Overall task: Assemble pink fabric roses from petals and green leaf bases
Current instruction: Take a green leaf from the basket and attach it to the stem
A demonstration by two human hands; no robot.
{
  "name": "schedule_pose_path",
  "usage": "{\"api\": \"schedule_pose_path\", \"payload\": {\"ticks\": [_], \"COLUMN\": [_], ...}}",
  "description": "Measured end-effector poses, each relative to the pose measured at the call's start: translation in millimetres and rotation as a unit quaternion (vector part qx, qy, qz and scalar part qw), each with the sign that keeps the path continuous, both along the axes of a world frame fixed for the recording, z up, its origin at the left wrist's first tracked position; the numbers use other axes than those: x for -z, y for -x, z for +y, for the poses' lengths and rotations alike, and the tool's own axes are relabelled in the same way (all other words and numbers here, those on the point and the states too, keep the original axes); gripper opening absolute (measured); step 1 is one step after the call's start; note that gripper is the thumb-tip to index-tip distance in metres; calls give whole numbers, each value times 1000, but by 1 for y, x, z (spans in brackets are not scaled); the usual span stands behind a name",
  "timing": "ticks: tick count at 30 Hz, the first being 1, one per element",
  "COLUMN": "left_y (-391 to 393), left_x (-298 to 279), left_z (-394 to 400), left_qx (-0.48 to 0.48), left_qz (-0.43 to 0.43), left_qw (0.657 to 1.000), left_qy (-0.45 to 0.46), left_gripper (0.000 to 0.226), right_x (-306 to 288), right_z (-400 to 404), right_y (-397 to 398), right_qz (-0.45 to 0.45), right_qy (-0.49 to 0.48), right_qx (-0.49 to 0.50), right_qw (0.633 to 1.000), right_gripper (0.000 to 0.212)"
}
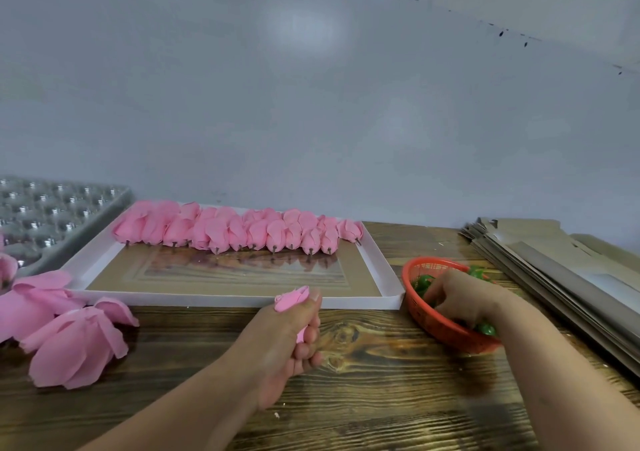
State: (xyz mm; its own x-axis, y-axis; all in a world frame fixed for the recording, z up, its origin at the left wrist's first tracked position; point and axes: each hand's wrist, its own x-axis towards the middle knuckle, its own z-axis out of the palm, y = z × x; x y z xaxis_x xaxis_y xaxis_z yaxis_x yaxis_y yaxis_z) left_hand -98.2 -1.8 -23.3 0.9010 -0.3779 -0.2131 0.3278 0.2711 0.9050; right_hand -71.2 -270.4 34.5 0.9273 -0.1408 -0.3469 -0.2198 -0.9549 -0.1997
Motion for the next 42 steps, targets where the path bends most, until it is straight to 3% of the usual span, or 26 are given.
{"api": "schedule_pose_path", "payload": {"ticks": [7, 12, 19, 26, 36, 42], "left_y": [0, -2, -3, -4, -4, -3], "left_x": [-1, -1, -1, 1, 1, -1], "left_z": [0, 0, 1, 0, 0, -1], "left_qx": [-2, -14, -21, -23, -19, -35], "left_qz": [3, 8, 17, 23, 20, 26], "left_qw": [1000, 1000, 1000, 999, 1000, 999], "left_qy": [2, 9, 15, 12, 11, 17], "left_gripper": [33, 34, 35, 34, 34, 33], "right_x": [-5, -14, -5, 5, 8, 11], "right_z": [-7, -9, -4, -9, 2, 6], "right_y": [0, 3, 2, -1, -4, -12], "right_qz": [-65, -168, -340, -277, -70, -47], "right_qy": [-25, -28, -119, 44, 111, 156], "right_qx": [37, 44, 119, 156, 37, 26], "right_qw": [997, 984, 925, 947, 991, 986], "right_gripper": [14, 19, 15, 14, 15, 18]}}
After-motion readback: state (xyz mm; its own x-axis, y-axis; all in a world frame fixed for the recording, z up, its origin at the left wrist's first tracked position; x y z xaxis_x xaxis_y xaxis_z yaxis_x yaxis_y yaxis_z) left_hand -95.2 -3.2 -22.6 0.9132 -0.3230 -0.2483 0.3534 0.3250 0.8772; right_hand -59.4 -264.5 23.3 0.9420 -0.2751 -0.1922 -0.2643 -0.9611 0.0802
